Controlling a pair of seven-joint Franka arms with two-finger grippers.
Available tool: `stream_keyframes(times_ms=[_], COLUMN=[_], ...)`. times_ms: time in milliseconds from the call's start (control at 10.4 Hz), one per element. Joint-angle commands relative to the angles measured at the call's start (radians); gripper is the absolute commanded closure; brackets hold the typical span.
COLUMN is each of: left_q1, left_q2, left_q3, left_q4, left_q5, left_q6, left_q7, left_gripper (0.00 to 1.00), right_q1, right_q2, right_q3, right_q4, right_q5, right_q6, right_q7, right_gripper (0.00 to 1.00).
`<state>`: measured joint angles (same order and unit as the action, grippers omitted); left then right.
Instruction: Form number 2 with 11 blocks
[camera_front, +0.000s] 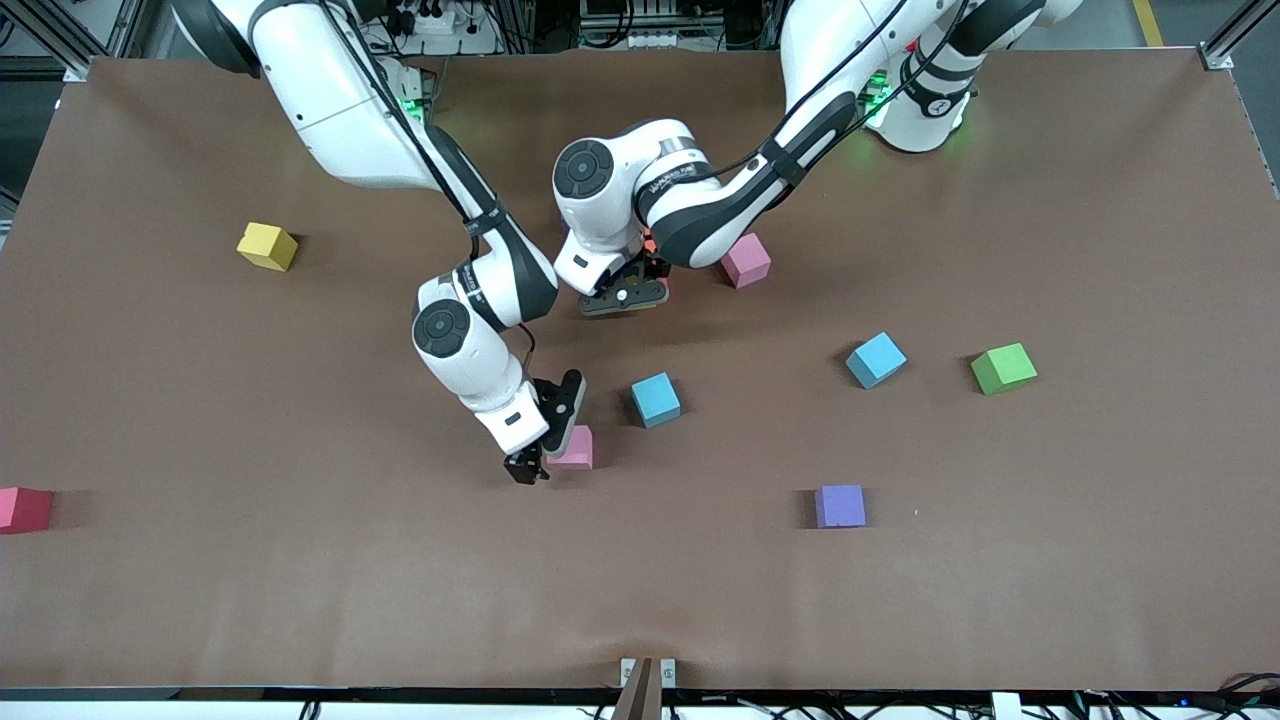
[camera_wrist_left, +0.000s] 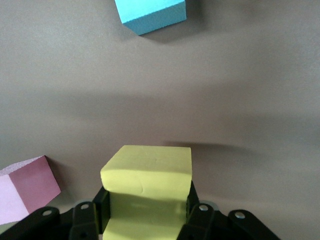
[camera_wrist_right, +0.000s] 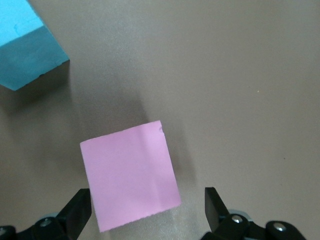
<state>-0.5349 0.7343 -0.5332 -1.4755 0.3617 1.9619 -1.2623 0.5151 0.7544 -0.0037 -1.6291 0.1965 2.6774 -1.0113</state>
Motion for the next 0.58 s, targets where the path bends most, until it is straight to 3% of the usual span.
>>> stream_keyframes(times_ms=[0, 483], left_q1=[-0.043, -0.023], left_q2=[0.011, -0.049], left_q3=[0.012, 0.002], left_q4=[0.054, 0.021], left_q5=[-0.02, -0.052], left_q6=[0.022, 0.006], left_q7=[-0.002, 0.004], left_gripper=[1.0, 1.0], right_q1=[0.065, 0.088], right_q2=[0.051, 0.077], right_q3=[0.01, 0.01], right_q4=[0.081, 0.107], right_q5=[0.041, 0.043], right_q6=[-0.007, -0.008], right_q7=[-0.001, 0.062], right_gripper=[0.0, 0.0])
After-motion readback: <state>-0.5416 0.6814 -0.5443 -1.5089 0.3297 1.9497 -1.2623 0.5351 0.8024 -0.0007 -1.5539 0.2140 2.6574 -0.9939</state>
